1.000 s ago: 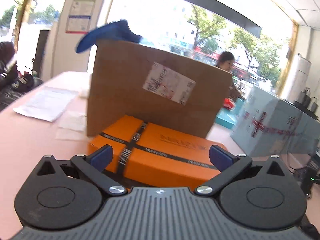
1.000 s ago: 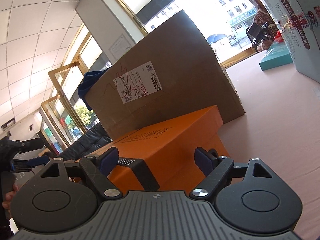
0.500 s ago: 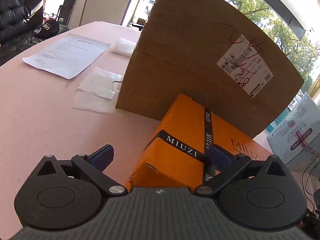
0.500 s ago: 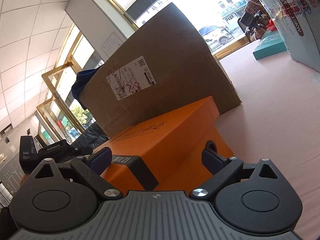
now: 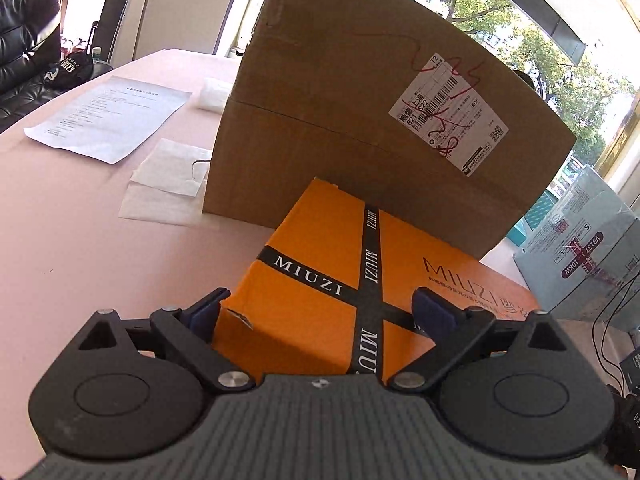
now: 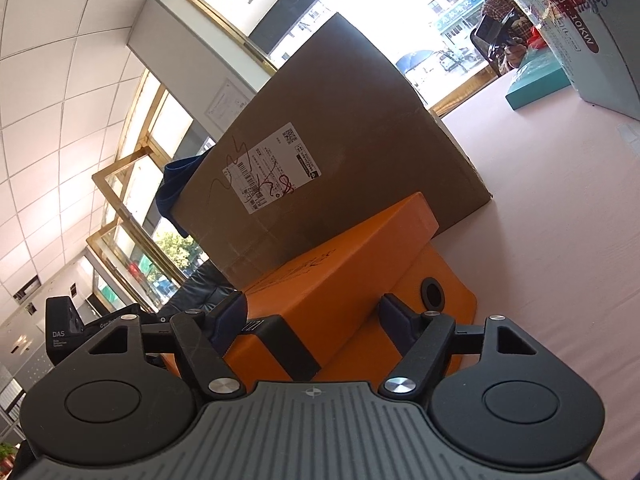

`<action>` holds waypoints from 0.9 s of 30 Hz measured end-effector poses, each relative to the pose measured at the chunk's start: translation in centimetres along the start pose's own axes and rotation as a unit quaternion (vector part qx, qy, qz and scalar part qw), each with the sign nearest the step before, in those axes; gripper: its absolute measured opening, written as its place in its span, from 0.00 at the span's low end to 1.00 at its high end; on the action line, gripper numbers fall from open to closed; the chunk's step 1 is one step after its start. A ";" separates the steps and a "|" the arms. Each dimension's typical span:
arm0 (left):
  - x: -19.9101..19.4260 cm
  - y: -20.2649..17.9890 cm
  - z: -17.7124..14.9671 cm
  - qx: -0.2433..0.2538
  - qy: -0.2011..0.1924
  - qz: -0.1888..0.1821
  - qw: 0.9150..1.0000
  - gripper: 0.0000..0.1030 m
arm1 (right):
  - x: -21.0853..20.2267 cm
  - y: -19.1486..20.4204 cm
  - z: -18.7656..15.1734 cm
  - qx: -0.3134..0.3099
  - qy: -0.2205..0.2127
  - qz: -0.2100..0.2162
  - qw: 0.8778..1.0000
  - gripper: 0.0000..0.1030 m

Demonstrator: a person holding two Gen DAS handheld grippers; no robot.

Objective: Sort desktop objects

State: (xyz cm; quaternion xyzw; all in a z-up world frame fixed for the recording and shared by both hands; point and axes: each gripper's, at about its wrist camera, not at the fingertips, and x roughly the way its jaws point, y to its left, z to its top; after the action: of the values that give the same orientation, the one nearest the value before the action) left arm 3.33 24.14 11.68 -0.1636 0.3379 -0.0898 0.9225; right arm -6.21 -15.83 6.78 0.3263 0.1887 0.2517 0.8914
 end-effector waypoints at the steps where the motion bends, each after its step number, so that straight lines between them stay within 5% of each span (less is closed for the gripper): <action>1: -0.3 0.0 0.0 0.003 -0.003 -0.002 1.000 0.94 | -0.2 0.2 -0.1 0.000 -0.003 0.002 1.000 0.69; 17: -1.7 1.7 -1.9 -0.008 0.001 -0.028 1.000 0.95 | -1.3 2.4 -1.8 -0.059 -0.013 -0.009 0.998 0.69; 27: -1.0 2.3 -4.2 -0.003 -0.015 -0.032 0.999 0.96 | -0.7 2.1 -2.9 -0.086 -0.005 -0.050 0.995 0.63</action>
State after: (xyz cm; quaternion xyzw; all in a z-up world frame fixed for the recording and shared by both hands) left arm -0.05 25.54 8.48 -0.1785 0.3183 -0.1161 0.9238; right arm -8.91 -13.39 6.24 0.2397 0.1783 0.2204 0.9286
